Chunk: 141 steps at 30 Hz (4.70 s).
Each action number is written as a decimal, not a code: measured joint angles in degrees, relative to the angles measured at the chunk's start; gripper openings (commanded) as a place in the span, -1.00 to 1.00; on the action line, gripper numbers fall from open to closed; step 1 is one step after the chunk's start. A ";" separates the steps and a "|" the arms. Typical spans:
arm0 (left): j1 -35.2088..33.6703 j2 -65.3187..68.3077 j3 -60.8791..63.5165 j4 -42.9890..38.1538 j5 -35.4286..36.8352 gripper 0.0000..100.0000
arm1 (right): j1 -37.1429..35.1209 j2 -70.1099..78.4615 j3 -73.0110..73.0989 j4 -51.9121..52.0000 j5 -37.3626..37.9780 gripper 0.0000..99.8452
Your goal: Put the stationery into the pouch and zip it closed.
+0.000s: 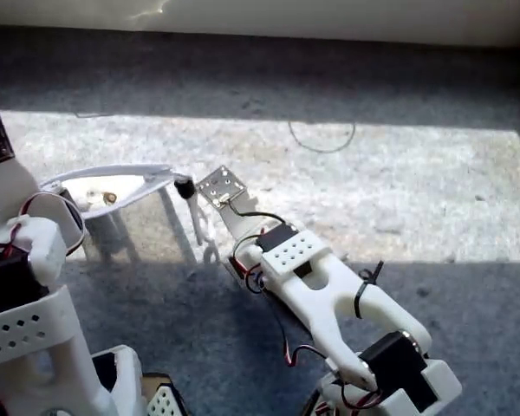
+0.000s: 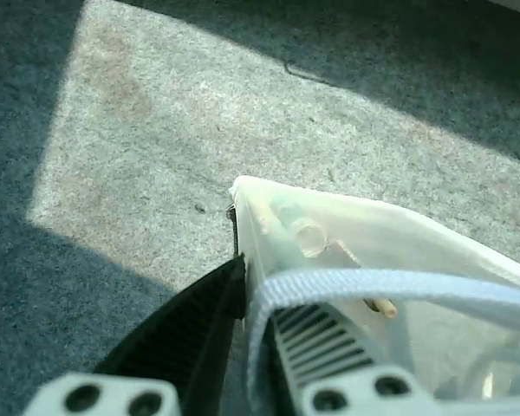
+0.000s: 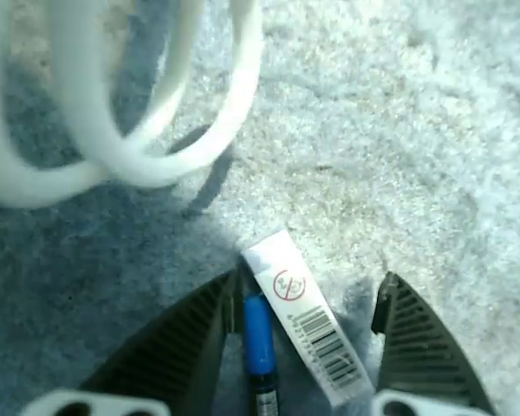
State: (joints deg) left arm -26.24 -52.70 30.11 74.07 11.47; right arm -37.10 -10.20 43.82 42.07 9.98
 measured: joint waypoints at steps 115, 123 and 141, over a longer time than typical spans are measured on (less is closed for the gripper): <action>18.20 0.00 0.97 0.97 -2.81 -0.98 | 15.74 -10.11 2.11 -8.53 -15.91 -0.90; 18.20 0.00 0.97 0.97 -2.81 -0.98 | 15.74 -28.48 8.79 -8.53 -21.45 -0.90; 18.20 0.00 0.97 0.97 -2.81 -0.98 | 15.47 -59.52 15.21 -8.53 -27.08 -0.90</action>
State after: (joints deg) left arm -8.04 -52.70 31.08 75.03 8.66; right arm -21.63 -69.71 59.03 33.54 -17.10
